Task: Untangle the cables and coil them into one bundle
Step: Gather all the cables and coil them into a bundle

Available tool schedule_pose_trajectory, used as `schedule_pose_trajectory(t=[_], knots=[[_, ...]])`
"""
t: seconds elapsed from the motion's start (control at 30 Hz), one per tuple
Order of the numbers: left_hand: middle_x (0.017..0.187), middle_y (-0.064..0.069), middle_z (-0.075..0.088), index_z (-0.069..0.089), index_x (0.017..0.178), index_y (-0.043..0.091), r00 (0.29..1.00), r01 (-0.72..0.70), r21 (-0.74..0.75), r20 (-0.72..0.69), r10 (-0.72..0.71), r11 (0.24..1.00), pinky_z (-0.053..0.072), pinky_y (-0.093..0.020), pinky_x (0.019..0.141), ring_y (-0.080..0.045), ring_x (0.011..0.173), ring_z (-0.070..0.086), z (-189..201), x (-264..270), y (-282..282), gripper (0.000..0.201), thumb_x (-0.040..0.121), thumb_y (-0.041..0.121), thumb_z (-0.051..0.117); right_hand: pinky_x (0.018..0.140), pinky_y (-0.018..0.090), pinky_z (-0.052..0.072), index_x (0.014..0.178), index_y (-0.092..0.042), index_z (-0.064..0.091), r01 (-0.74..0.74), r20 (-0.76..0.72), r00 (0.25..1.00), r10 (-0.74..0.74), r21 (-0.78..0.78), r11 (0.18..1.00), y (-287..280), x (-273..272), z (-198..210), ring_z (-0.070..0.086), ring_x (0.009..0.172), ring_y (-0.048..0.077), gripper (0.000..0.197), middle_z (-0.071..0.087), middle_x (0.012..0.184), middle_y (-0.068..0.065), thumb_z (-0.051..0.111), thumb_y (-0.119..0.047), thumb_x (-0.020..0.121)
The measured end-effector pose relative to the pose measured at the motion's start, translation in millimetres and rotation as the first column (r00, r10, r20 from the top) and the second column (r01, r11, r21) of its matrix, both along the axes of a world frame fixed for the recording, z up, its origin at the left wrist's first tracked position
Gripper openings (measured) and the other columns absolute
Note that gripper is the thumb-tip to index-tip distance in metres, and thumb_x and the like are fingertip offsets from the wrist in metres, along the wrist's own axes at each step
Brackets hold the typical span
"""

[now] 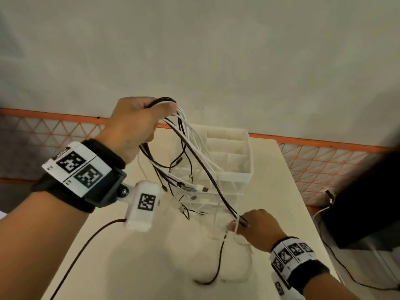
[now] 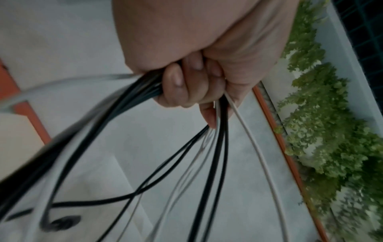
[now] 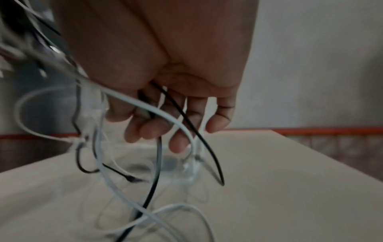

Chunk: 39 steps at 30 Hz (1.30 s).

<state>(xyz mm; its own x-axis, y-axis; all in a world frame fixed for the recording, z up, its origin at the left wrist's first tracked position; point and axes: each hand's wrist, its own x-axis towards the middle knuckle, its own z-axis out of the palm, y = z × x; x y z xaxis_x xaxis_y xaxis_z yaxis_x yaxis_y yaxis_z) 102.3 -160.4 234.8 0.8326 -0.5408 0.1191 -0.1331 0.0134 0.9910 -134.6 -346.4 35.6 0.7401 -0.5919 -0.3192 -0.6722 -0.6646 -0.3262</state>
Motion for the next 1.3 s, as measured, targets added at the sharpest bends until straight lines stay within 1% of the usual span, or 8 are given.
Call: schedule_pose_trajectory(t=[0.23,0.43,0.57,0.67,0.77,1.0,1.17,1.3], knots=[[0.066,-0.011,0.027,0.079,0.078,0.014,0.982,0.179,-0.052,-0.045,-0.181,0.983,0.016,-0.022,0.042,-0.014,0.046,0.016,-6,-9,-14,0.014,0.085,0.026,0.074,0.075,0.035,0.049,0.091,-0.015,0.07,0.369,0.15,0.917,-0.369,0.03,0.929,-15,-1,-18,0.064,0.086,0.032,0.057,0.071,0.095,0.013,0.035,-0.06,0.099],[0.054,0.0,0.023,0.081,0.084,0.016,0.988,0.15,0.094,0.011,-0.152,0.984,0.017,-0.024,0.046,-0.019,0.049,0.017,-23,-14,-14,0.015,0.086,0.029,0.073,0.07,0.046,0.055,0.08,-0.014,0.064,0.493,0.799,0.446,-0.405,0.158,0.855,-39,-2,-2,0.061,0.069,0.034,0.048,0.061,0.073,0.011,0.042,-0.054,0.094],[0.048,0.006,0.025,0.08,0.08,0.017,0.995,0.095,0.038,-0.039,-0.093,0.995,0.017,-0.023,0.044,-0.015,0.047,0.017,-20,-7,-9,0.015,0.086,0.028,0.073,0.063,0.034,0.042,0.074,0.002,0.063,0.589,0.783,0.58,-0.223,-0.214,0.779,-42,-22,-14,0.06,0.067,0.041,0.023,0.057,0.084,0.023,0.073,-0.012,0.089],[0.05,0.005,0.023,0.081,0.076,0.02,0.992,0.118,0.018,-0.048,-0.117,0.993,0.016,-0.023,0.042,-0.016,0.049,0.017,-17,-4,-6,0.017,0.088,0.027,0.071,0.085,0.039,0.051,0.11,-0.013,0.066,0.335,0.29,0.91,-0.297,-0.091,0.938,-30,-35,-38,0.063,0.098,0.038,0.036,0.054,0.112,0.012,0.081,-0.024,0.079],[0.05,0.005,0.025,0.081,0.084,0.017,0.98,0.198,0.072,-0.042,-0.196,0.978,0.018,-0.021,0.04,-0.016,0.049,0.017,-19,-6,-6,0.017,0.089,0.029,0.069,0.1,0.03,0.046,0.139,-0.029,0.05,0.036,-0.002,0.999,-0.037,0.122,0.992,-21,-36,-27,0.058,0.104,0.006,0.07,0.044,0.135,-0.003,0.074,-0.032,0.074],[0.062,-0.002,0.02,0.079,0.089,0.013,0.909,0.413,0.183,-0.022,-0.416,0.892,0.016,-0.023,0.046,-0.017,0.052,0.015,-23,-25,-12,0.023,0.09,0.032,0.066,0.066,0.019,0.05,0.105,-0.03,0.067,-0.091,0.747,0.661,-0.063,0.163,0.982,25,32,103,0.062,0.079,0.007,0.025,0.069,0.105,-0.018,0.076,-0.031,0.082],[0.056,0.003,0.021,0.078,0.074,0.02,0.878,0.469,0.265,-0.038,-0.477,0.843,0.016,-0.026,0.049,-0.016,0.052,0.017,-23,-37,-9,0.044,0.09,0.054,0.055,0.05,0.028,0.035,0.083,-0.01,0.07,-0.198,0.842,0.53,-0.102,0.24,0.951,44,66,128,0.04,0.053,0.026,0.022,0.053,0.062,0.018,0.075,-0.03,0.088],[0.047,0.007,0.03,0.073,0.081,0.009,0.925,0.361,0.416,-0.047,-0.376,0.834,0.023,-0.024,0.047,-0.011,0.044,0.024,-31,-31,-5,0.055,0.095,0.055,0.048,0.048,0.019,0.035,0.078,-0.015,0.068,-0.064,0.893,0.428,-0.136,0.18,0.982,35,64,139,0.041,0.049,0.009,0.017,0.055,0.058,0.0,0.084,-0.02,0.079]])
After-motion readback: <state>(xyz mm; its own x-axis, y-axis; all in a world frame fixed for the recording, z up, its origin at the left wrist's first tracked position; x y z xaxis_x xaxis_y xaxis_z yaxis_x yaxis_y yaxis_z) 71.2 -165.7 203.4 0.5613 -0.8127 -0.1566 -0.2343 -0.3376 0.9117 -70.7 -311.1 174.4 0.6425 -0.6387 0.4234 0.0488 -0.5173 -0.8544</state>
